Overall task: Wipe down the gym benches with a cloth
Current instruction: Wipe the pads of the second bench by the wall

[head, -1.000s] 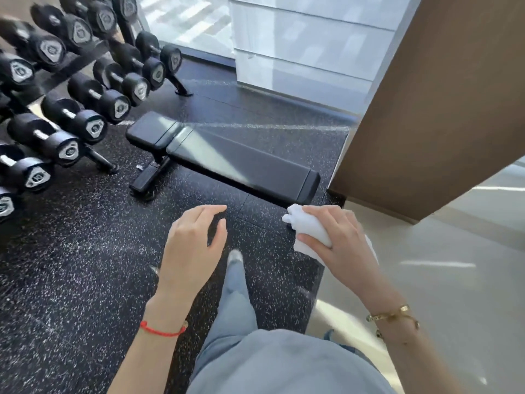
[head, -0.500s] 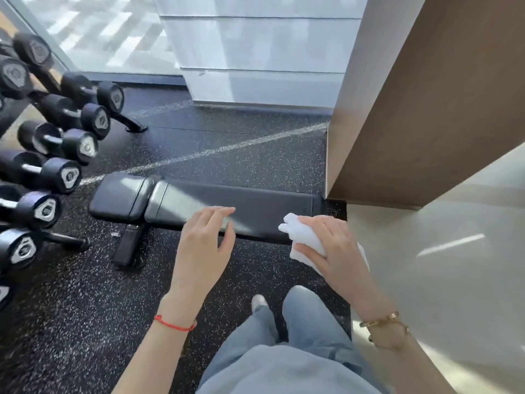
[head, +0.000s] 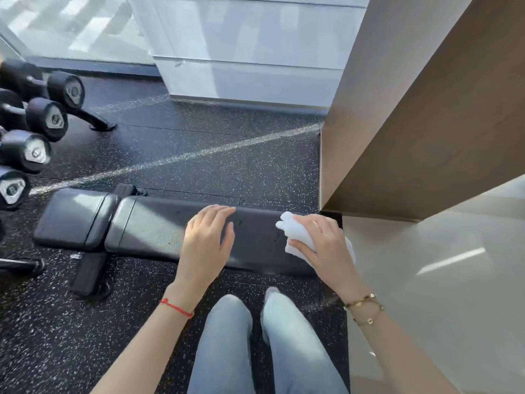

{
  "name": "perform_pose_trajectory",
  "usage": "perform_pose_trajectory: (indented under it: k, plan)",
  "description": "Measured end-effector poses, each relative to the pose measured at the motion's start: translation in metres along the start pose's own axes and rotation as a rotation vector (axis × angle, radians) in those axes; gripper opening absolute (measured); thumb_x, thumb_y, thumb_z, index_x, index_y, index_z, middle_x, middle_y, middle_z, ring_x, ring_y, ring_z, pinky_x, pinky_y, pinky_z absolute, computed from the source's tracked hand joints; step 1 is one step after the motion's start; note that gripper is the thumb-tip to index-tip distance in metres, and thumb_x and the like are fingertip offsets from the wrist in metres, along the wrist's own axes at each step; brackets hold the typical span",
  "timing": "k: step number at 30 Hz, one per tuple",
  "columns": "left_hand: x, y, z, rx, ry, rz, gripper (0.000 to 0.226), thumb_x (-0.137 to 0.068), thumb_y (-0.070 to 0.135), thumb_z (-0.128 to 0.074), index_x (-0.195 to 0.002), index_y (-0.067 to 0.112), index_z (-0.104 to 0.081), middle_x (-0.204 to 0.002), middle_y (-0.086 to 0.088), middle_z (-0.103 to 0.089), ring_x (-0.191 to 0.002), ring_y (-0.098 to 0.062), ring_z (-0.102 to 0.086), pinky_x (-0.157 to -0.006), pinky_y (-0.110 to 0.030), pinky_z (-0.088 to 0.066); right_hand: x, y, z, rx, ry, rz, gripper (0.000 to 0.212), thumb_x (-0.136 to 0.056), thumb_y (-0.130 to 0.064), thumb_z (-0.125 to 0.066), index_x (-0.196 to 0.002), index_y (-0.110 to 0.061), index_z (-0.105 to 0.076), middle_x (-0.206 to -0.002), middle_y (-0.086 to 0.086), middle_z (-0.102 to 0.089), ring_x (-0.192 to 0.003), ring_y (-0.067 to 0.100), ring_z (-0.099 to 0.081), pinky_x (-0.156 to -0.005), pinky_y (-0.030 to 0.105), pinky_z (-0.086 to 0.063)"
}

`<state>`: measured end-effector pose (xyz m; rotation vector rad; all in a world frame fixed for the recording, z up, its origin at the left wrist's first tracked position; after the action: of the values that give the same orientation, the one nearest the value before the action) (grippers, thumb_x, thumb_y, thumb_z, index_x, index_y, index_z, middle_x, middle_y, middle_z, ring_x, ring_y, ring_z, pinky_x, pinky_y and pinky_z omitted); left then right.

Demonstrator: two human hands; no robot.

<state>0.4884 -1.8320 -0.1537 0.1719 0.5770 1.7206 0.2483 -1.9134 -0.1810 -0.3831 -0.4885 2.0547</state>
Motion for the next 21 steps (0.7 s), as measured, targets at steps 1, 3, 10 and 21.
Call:
perform_pose_trajectory:
  k: [1,3,10,21]
  plan:
    - [-0.005,-0.010,-0.018,-0.004,-0.010,0.002,0.033,-0.097,0.021,-0.047,-0.125,0.013,-0.063,-0.125,-0.001,-0.065,-0.124,-0.022,-0.055,-0.106,-0.042,-0.043,-0.009,0.011,-0.016,0.011,0.003,-0.001,0.055,-0.094,-0.059,-0.043,-0.136,-0.025,-0.055,-0.126,-0.002,-0.056,-0.115,0.023,-0.048,-0.095,0.040,-0.043]
    - [-0.012,-0.032,-0.059,-0.002,-0.040,-0.001,0.033,-0.097,0.020,-0.047,-0.124,0.012,-0.063,-0.124,-0.002,-0.065,-0.124,-0.024,-0.055,-0.104,-0.043,-0.044,-0.025,0.034,-0.051,0.027,0.017,-0.007,0.055,-0.094,-0.060,-0.043,-0.135,-0.025,-0.056,-0.125,-0.001,-0.057,-0.114,0.023,-0.048,-0.094,0.040,-0.043]
    - [-0.009,-0.122,-0.219,-0.019,-0.096,-0.042,0.036,-0.096,0.023,-0.042,-0.121,0.011,-0.065,-0.123,-0.001,-0.066,-0.123,-0.023,-0.056,-0.102,-0.046,-0.045,-0.060,0.120,-0.201,0.105,0.034,0.006,0.054,-0.094,-0.057,-0.043,-0.132,-0.022,-0.057,-0.123,0.004,-0.058,-0.111,0.027,-0.050,-0.091,0.044,-0.046]
    - [0.024,-0.212,-0.390,-0.013,-0.008,-0.143,0.039,-0.098,0.026,-0.042,-0.127,0.012,-0.063,-0.133,-0.002,-0.061,-0.130,-0.025,-0.051,-0.107,-0.043,-0.040,-0.056,0.197,-0.378,0.164,0.034,0.196,0.061,-0.097,-0.060,-0.037,-0.141,-0.021,-0.052,-0.142,0.003,-0.052,-0.137,0.030,-0.039,-0.112,0.046,-0.033]
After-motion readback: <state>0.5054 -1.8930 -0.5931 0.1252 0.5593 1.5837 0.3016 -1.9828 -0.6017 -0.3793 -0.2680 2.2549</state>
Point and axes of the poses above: each hand's wrist, its own x-axis away from the middle knuckle, its own z-axis out of the back of the hand, y = z × x, the point moved 3 cm from there along -x, towards the middle knuckle
